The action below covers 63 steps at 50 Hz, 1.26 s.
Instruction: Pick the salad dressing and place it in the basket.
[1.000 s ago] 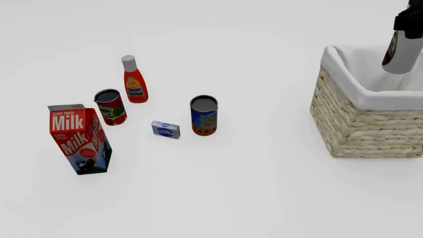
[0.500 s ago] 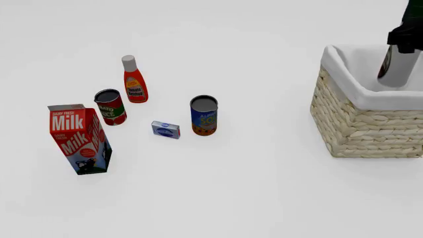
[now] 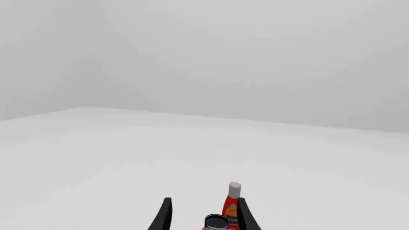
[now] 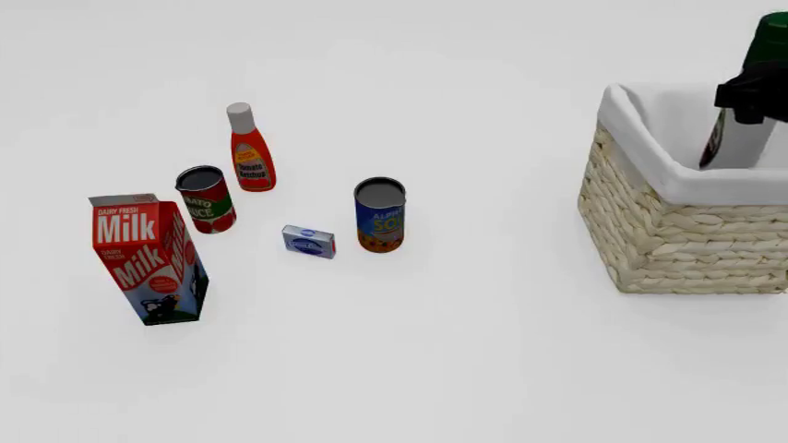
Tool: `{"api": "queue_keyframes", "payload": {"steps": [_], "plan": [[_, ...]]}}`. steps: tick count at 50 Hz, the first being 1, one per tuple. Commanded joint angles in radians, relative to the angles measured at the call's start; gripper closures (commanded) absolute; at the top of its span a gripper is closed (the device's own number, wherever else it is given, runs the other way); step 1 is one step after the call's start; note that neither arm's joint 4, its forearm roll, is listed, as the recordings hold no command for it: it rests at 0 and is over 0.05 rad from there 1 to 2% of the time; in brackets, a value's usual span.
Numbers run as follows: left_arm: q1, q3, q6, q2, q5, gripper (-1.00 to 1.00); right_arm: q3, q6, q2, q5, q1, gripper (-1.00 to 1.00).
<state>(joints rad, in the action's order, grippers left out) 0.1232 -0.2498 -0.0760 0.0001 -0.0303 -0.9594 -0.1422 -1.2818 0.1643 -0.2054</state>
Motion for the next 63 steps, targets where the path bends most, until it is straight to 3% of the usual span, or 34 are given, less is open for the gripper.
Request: {"api": "queue_keyframes", "payload": {"steps": [1, 10, 11, 42, 63], "plan": [[0.001, -0.006, 0.001, 0.000, 0.006, -1.00, 0.009, 0.024, -0.007, -0.019, -0.015, 1.00], [0.000, -0.010, 0.001, 0.000, 0.011, -1.00, 0.005, 0.022, 0.000, -0.016, -0.017, 1.00], [0.000, -0.005, 0.001, 0.000, 0.006, -1.00, 0.004, 0.020, 0.000, -0.014, -0.017, -1.00], [-0.006, 0.002, -0.003, 0.000, 0.002, -1.00, 0.005, 0.012, 0.064, 0.004, -0.007, -1.00], [-0.015, -0.020, 0.002, 0.000, 0.019, -1.00, 0.059, 0.029, 0.276, 0.067, 0.026, -1.00]]}}
